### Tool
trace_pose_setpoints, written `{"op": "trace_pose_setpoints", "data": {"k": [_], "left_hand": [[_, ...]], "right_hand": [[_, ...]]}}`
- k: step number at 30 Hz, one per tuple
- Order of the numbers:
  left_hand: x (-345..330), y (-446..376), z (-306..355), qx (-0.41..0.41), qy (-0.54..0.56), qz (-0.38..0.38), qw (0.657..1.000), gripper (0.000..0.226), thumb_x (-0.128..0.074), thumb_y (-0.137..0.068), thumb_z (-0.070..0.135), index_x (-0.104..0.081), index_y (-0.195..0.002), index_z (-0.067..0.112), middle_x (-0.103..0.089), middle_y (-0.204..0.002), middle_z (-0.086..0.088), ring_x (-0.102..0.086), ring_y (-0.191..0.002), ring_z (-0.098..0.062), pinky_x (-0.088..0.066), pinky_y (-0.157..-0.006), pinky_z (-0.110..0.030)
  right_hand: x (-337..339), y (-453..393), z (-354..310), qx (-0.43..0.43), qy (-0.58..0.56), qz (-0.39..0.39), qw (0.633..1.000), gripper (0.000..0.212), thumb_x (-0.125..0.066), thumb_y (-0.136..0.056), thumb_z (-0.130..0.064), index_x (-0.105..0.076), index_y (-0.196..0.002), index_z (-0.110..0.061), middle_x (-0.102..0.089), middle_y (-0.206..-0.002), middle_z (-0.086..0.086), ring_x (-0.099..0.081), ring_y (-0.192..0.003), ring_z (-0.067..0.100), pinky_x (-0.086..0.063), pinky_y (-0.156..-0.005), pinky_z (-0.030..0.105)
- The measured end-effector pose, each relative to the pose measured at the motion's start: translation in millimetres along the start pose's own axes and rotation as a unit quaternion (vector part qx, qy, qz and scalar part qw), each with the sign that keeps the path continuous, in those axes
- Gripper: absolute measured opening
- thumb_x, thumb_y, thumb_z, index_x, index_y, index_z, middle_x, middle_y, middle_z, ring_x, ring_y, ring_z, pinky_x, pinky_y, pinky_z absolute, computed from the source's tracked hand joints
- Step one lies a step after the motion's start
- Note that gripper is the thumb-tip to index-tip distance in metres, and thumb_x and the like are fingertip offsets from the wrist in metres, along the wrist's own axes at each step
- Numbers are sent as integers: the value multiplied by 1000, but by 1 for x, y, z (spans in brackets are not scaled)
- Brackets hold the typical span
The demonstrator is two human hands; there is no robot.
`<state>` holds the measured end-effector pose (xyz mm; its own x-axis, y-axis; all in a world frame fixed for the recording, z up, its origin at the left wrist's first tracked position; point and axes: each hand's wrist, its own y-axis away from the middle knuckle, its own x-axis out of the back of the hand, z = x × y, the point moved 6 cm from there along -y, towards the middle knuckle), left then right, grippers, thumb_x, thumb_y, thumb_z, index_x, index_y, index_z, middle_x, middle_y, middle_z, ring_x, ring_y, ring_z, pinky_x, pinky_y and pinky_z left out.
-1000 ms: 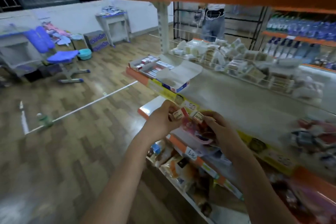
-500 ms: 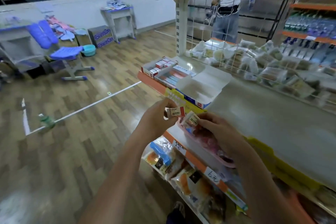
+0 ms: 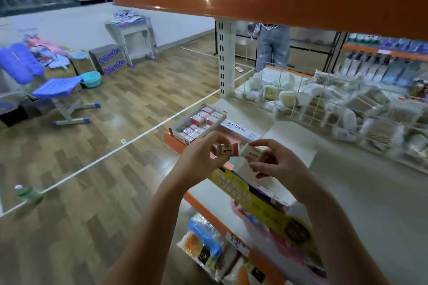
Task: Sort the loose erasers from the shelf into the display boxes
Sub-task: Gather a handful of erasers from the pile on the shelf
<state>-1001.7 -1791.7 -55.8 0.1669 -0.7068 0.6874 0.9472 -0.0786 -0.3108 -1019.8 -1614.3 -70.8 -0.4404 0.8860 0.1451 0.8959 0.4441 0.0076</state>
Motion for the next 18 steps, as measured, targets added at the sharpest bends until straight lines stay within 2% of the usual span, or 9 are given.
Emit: {"op": "trace_pose_setpoints", "data": {"k": [5,6,10,13,15,17,18], "left_hand": [[-1,-30,-32,-10,-2,-32,999,28,-73,-79,14,-57,-96,30,-52,-83,16,-53,-73,4,-37,-65,-7],[0,-36,-38,-11,2,-38,999,27,-73,-79,14,-57,-95,29,-52,-84,16,-53,-73,4,-37,-65,-6],[14,-61,-69,-23,12,-53,998,28,-73,-78,11,-58,-92,31,-56,-89,16,-54,-75,5,-40,-65,-8],[27,-85,-98,-35,-6,-86,996,27,-72,-78,14,-58,-92,33,-58,-86,15,-55,-76,6,-41,-64,-13],[38,-100,-116,-35,-4,-99,994,27,-73,-77,19,-57,-89,37,-57,-83,17,-55,-74,8,-39,-60,-10],[48,-114,-133,-43,-3,-109,993,22,-71,-76,30,-57,-91,39,-57,-87,19,-56,-75,8,-41,-60,-8],[52,-120,-140,-51,-2,-114,992,21,-68,-75,35,-56,-91,40,-57,-90,19,-57,-78,6,-42,-62,-7]], "right_hand": [[5,-30,7,-6,85,84,993,31,-68,-82,-8,-57,-107,-22,-64,-88,5,-61,-74,14,-53,-67,29],[4,-37,7,-5,104,101,990,29,-68,-82,-11,-57,-106,-23,-64,-88,1,-60,-73,11,-52,-68,28],[-6,-65,-1,11,174,130,976,26,-67,-83,-18,-53,-104,-27,-64,-89,-9,-56,-69,-4,-42,-61,8],[-19,-89,-10,4,228,154,962,25,-66,-84,-24,-53,-106,-29,-63,-89,-9,-57,-75,-2,-43,-62,11],[-27,-106,-15,-8,265,173,949,25,-64,-85,-29,-53,-108,-31,-61,-91,-10,-57,-80,1,-42,-65,12],[-39,-123,-17,-22,286,174,942,25,-63,-86,-30,-53,-109,-30,-59,-93,-14,-56,-81,1,-40,-63,9],[-45,-133,-17,-27,297,173,939,25,-63,-86,-30,-53,-110,-28,-59,-96,-13,-55,-83,4,-40,-65,11]]}}
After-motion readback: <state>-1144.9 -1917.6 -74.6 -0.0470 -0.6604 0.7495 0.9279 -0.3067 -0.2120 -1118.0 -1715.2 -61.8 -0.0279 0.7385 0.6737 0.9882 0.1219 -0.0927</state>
